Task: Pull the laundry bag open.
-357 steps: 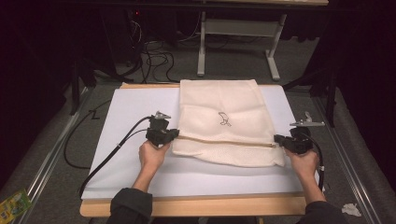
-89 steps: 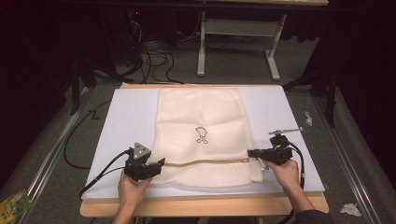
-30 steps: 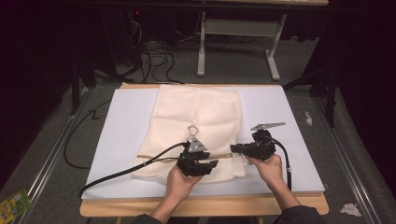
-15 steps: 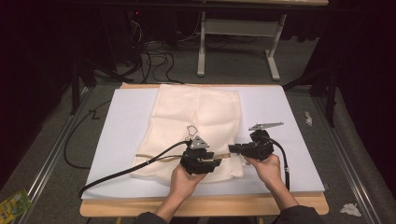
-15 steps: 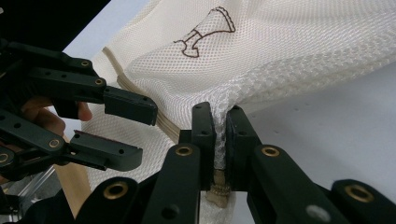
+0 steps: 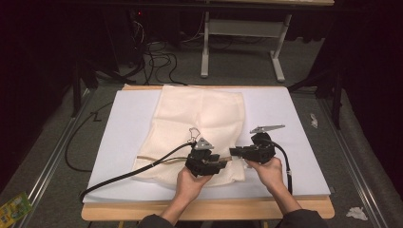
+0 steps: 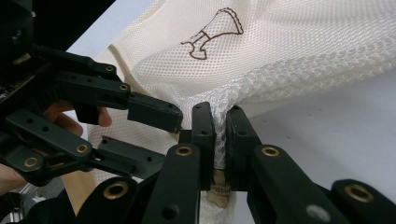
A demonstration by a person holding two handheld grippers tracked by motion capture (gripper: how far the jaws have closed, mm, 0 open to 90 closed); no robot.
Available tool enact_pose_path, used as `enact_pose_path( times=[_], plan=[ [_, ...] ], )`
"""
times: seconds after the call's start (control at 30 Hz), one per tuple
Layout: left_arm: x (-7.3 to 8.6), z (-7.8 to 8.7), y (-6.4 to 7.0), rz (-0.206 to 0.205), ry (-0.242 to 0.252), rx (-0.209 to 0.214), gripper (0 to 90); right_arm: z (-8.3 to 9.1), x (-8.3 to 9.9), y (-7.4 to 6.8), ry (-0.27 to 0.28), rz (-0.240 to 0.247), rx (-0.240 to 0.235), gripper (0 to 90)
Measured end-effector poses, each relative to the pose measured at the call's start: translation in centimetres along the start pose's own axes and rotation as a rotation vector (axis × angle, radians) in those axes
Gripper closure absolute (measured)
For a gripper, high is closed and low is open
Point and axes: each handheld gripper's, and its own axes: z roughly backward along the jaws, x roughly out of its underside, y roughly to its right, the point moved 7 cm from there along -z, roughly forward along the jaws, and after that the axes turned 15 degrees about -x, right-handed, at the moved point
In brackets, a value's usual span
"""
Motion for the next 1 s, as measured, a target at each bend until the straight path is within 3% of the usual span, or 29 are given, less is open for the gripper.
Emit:
enact_pose_path(
  times=[0.4,1.0],
  plan=[
    [-0.1,-0.4,0.1,0.019,0.011,0.018,61.0,-0.8,-0.2,-0.4,-0.005,0.004,-0.008,85.6],
    [0.0,-0.4,0.2,0.018,0.010,0.038,81.7,-1.2,-0.2,-0.6,-0.015,0.015,-0.007,85.6]
  ],
)
